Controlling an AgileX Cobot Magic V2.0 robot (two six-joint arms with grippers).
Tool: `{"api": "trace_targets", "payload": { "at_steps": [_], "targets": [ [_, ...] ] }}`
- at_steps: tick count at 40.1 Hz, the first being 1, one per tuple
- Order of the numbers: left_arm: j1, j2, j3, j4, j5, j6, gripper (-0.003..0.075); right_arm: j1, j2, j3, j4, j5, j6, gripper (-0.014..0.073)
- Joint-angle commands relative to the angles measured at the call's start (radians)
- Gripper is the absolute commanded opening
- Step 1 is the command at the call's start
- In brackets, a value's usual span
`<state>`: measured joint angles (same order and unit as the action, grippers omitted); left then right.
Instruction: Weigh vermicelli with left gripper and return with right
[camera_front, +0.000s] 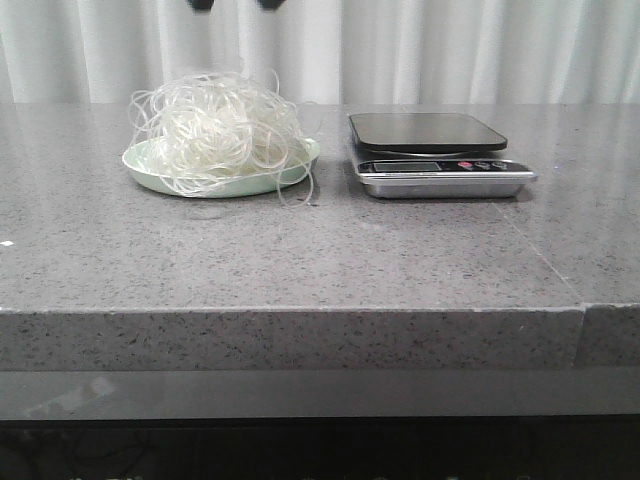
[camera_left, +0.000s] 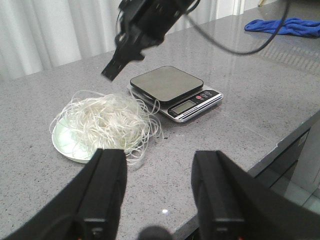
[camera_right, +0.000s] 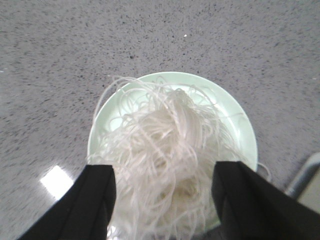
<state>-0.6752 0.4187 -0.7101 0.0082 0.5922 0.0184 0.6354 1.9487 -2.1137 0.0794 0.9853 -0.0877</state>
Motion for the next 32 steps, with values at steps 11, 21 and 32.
{"api": "trace_targets", "payload": {
  "at_steps": [11,21,32],
  "targets": [
    [-0.006,0.006,-0.025,-0.008,-0.078,-0.008,0.0407,-0.005,-0.305,0.162,-0.086,-0.037,0.051,0.0534],
    [-0.006,0.006,-0.025,-0.008,-0.078,-0.008,0.0407,-0.005,-0.569,0.493,-0.106,-0.14,0.081,0.0534],
    [-0.006,0.006,-0.025,-0.008,-0.078,-0.008,0.0407,-0.005,-0.888,0.819,-0.106,-0.187,0.1,0.0534]
  ]
}}
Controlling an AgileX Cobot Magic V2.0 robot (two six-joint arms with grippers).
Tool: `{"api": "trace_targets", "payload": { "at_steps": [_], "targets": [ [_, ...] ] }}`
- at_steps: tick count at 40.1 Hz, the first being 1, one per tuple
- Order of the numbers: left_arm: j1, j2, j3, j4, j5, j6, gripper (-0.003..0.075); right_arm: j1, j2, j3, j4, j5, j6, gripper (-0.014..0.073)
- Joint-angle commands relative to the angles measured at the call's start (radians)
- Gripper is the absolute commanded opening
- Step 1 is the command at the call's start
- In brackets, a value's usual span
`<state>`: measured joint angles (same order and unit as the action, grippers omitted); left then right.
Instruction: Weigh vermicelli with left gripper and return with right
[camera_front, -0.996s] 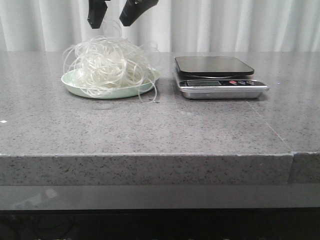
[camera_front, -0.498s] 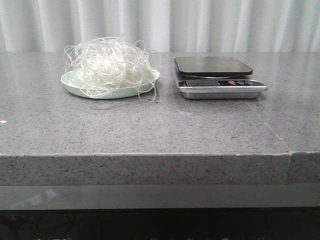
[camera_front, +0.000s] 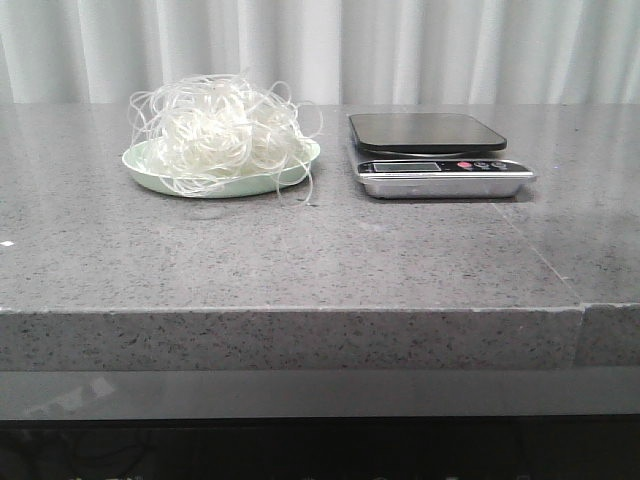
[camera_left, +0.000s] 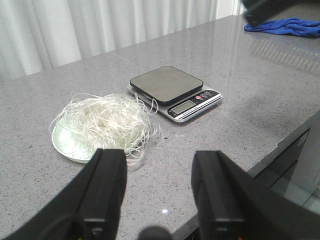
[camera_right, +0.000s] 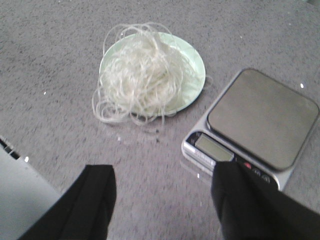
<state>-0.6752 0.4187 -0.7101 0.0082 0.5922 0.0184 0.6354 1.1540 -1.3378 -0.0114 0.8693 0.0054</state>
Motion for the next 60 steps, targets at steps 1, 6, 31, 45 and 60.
{"api": "trace_targets", "payload": {
  "at_steps": [1,6,31,45,60],
  "targets": [
    [-0.006,0.006,-0.025,-0.008,-0.078,-0.008,0.0407,-0.005,-0.125,0.064,-0.015,-0.071,0.007,0.0534],
    [-0.006,0.006,-0.025,-0.008,-0.078,-0.008,0.0407,-0.005,-0.266,0.185,-0.015,-0.061,0.014,0.0534],
    [-0.006,0.006,-0.025,-0.008,-0.078,-0.008,0.0407,-0.005,-0.768,0.488,-0.015,0.071,0.017,0.0534],
    [-0.006,0.006,-0.025,-0.008,-0.078,-0.008,0.0407,-0.005,-0.773,0.488,-0.015,0.071,0.017,0.0502],
    [-0.006,0.006,-0.025,-0.008,-0.078,-0.008,0.018,-0.005,-0.773,0.488,-0.015,0.07,0.017,0.0195]
  ]
}}
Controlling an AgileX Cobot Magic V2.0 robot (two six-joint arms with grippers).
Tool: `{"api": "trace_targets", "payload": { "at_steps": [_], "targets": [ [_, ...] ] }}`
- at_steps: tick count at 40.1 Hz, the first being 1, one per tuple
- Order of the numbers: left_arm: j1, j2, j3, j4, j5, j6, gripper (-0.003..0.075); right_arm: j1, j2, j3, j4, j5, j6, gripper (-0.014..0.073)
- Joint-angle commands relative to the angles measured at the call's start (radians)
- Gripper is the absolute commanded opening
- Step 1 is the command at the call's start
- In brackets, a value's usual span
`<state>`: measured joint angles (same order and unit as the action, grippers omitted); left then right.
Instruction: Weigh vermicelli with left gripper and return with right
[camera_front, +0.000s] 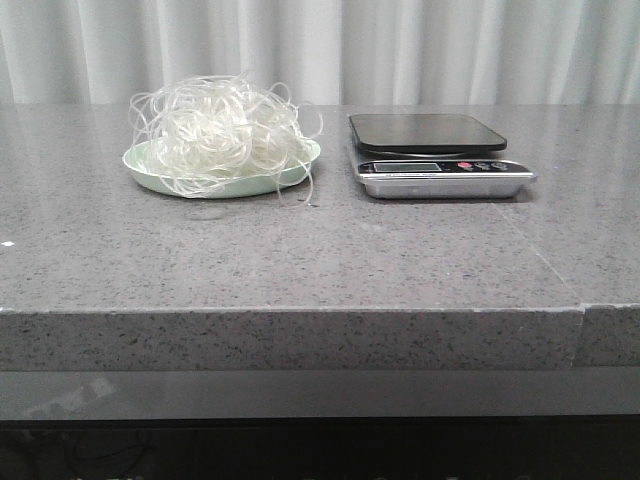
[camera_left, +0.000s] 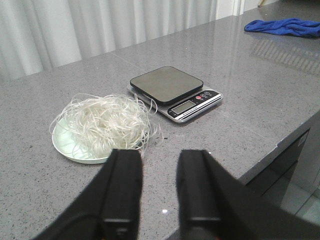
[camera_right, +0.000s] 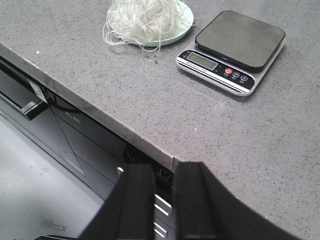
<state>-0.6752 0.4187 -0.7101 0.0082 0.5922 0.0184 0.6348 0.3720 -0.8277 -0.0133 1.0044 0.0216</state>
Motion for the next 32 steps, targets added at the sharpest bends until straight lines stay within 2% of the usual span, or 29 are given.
{"api": "trace_targets", "payload": {
  "at_steps": [1,2,32],
  "targets": [
    [-0.006,0.006,-0.025,-0.008,-0.078,-0.008,0.0164,-0.005,0.009,-0.022,-0.014,-0.065,0.001,0.0184],
    [-0.006,0.006,-0.025,-0.008,-0.078,-0.008,0.0148,-0.005,0.009,-0.022,-0.014,-0.065,0.001,0.0178],
    [-0.004,0.006,-0.021,-0.008,-0.078,-0.008,0.0155,-0.005,0.009,-0.022,-0.014,-0.064,0.001,0.0164]
  ]
}}
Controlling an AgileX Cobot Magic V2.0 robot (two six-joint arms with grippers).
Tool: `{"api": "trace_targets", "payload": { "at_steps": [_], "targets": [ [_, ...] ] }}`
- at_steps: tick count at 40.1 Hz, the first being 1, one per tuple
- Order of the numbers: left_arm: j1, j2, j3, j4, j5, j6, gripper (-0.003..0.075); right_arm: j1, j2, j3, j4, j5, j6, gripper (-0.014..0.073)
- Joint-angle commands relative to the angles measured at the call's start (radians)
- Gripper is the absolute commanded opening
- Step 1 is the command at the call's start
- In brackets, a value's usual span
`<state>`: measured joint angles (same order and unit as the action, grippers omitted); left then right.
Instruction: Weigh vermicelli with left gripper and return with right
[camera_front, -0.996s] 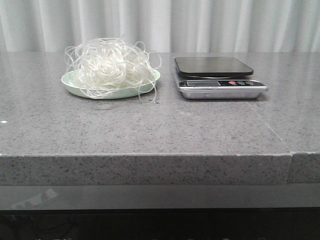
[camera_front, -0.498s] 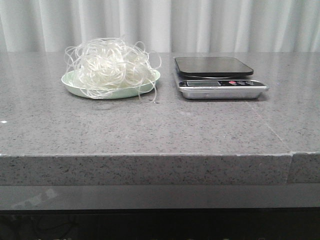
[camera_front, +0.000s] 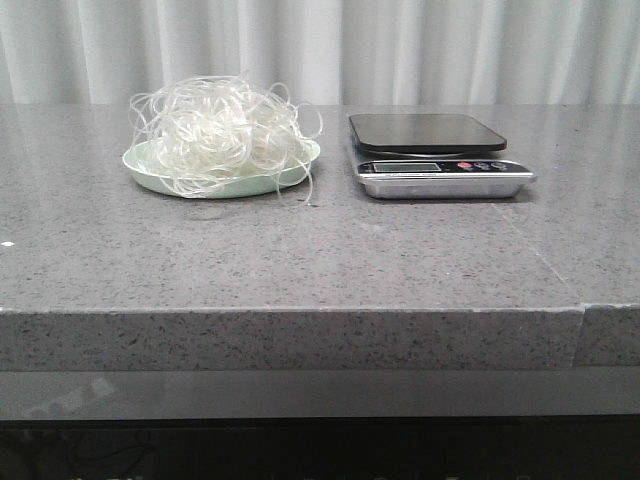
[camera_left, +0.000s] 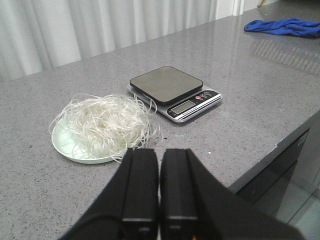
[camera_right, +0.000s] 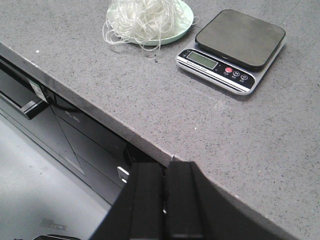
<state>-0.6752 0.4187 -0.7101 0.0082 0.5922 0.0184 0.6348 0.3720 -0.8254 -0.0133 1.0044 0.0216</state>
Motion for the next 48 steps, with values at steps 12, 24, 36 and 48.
{"api": "trace_targets", "payload": {
  "at_steps": [12,24,36,48],
  "targets": [
    [0.209,-0.149,0.209,-0.001,-0.288,-0.008,0.0155,-0.005,0.009,-0.024,-0.014,-0.064,0.001,0.0164],
    [0.472,-0.334,0.573,-0.001,-0.601,-0.008,0.0155,-0.005,0.009,-0.024,-0.014,-0.064,0.001,0.0164],
    [0.61,-0.447,0.754,-0.008,-0.659,-0.008,0.0155,-0.005,0.009,-0.024,-0.014,-0.064,0.001,0.0164],
    [0.612,-0.447,0.752,-0.008,-0.639,-0.008,0.0155,-0.005,0.009,-0.024,-0.014,-0.063,0.001,0.0164]
  ]
}}
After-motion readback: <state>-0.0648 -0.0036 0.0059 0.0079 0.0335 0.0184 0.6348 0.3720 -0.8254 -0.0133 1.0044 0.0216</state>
